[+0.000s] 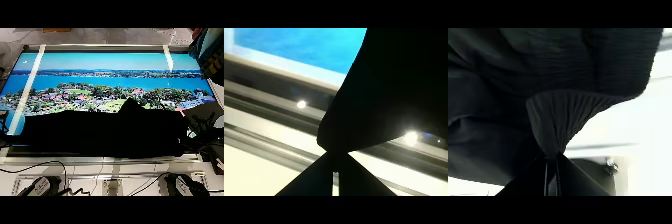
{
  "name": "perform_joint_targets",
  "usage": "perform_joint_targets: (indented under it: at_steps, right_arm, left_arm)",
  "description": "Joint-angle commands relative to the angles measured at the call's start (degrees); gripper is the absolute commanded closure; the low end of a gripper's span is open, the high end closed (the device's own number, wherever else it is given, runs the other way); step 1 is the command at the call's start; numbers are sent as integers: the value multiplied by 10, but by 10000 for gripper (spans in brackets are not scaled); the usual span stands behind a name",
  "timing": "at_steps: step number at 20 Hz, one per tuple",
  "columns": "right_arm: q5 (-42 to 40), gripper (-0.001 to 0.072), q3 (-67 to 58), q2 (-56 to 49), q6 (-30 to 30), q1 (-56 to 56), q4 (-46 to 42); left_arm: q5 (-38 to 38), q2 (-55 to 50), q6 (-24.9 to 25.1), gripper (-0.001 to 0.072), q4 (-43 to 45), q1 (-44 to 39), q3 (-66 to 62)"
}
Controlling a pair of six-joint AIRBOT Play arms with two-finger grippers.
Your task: Fold the clothes and pants, and hang the long-sleeved shirts on hangers.
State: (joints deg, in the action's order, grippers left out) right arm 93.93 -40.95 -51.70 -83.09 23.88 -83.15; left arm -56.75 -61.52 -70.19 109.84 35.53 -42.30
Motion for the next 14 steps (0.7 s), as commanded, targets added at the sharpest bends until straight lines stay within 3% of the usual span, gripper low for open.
perform_joint_targets:
  at_steps: [1, 5, 6, 7, 8, 9, 12, 14]
  right_arm:
    - [29, 693, 0, 0, 0, 0, -23]
    - [13, 692, 0, 0, 0, 0, -39]
    - [7, 659, 0, 0, 0, 0, -38]
    - [6, 523, 0, 0, 0, 0, -38]
    - [6, 302, 0, 0, 0, 0, -38]
    - [6, 175, 0, 0, 0, 0, -39]
    - [8, 176, 0, 0, 0, 0, -39]
    - [3, 179, -6, 0, 0, 0, -41]
  left_arm:
    - [12, 1, 1, 699, 47, 3, 10]
    - [56, 1, 1, 687, 50, 3, 10]
    - [66, 1, 1, 545, 50, 3, 10]
    - [71, 1, 0, 278, 50, 3, 10]
    - [77, 1, -3, 75, 50, 3, 10]
    - [79, 1, -6, 49, 50, 3, 10]
    - [79, 1, -6, 57, 50, 3, 9]
    - [83, 1, -48, 63, 50, 2, 3]
